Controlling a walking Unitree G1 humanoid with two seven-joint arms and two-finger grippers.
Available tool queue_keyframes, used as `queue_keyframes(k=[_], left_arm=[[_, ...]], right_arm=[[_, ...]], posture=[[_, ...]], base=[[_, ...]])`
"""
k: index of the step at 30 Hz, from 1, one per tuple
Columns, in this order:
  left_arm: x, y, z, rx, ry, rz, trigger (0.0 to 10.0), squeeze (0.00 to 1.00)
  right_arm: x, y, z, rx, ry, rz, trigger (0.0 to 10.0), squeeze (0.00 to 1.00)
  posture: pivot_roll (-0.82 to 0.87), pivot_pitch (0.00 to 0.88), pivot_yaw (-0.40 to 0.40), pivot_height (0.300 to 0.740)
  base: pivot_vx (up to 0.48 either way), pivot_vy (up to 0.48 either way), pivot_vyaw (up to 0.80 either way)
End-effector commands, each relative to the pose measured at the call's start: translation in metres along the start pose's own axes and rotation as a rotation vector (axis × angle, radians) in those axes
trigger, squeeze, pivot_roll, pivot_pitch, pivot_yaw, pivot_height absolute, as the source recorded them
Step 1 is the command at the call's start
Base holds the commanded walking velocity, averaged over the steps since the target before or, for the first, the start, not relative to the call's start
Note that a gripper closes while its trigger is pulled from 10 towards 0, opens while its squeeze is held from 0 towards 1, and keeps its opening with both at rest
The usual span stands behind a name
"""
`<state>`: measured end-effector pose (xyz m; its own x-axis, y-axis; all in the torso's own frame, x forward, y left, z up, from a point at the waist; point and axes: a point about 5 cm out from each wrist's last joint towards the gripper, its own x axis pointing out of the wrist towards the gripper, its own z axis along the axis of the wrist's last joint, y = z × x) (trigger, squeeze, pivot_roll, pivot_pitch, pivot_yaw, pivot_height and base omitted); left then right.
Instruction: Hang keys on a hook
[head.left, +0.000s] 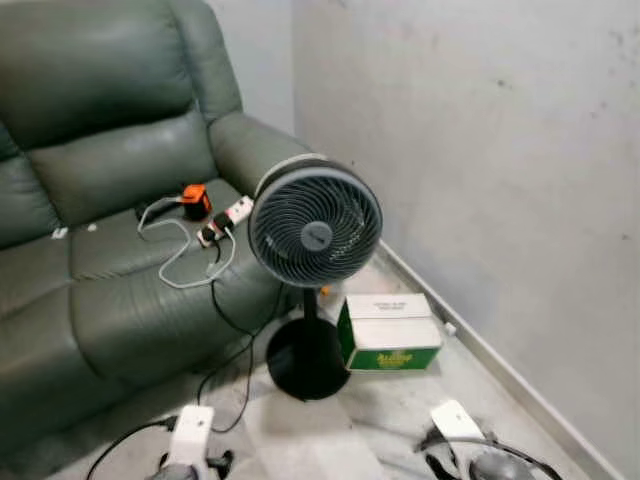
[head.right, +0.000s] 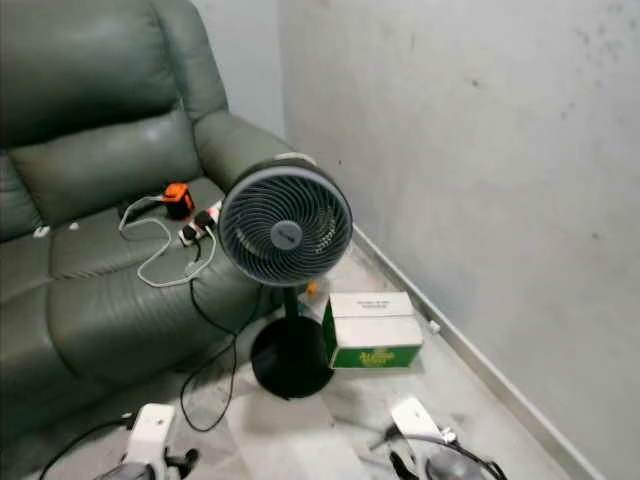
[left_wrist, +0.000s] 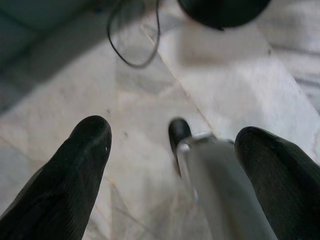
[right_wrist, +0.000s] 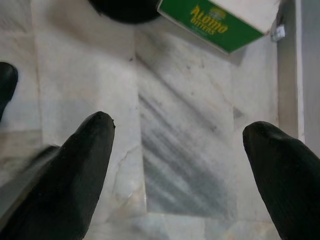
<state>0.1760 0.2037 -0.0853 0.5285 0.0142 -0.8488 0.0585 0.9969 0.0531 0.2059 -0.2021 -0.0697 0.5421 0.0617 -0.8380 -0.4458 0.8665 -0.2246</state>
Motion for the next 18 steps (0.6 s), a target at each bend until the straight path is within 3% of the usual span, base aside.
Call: queue_keyframes(k=[1, 18], left_arm=[[0.0014, -0.0067, 0.005, 0.001, -0.016, -0.016, 10.0, 0.0], [0.0015, -0.006, 0.0072, -0.018, -0.027, -0.016, 10.0, 0.0]], right_arm=[[-0.0027, -0.0041, -0.0122, -0.006, 0.041, -0.004, 10.0, 0.0], [-0.0022, -0.0043, -0.01, -0.007, 0.038, -0.004, 10.0, 0.0]], posture=[[0.01, 0.0, 0.003, 0.74], [0.01, 0.0, 0.006, 0.74]], base=[[0.0, -0.345, 0.0], [0.0, -0.016, 0.0]])
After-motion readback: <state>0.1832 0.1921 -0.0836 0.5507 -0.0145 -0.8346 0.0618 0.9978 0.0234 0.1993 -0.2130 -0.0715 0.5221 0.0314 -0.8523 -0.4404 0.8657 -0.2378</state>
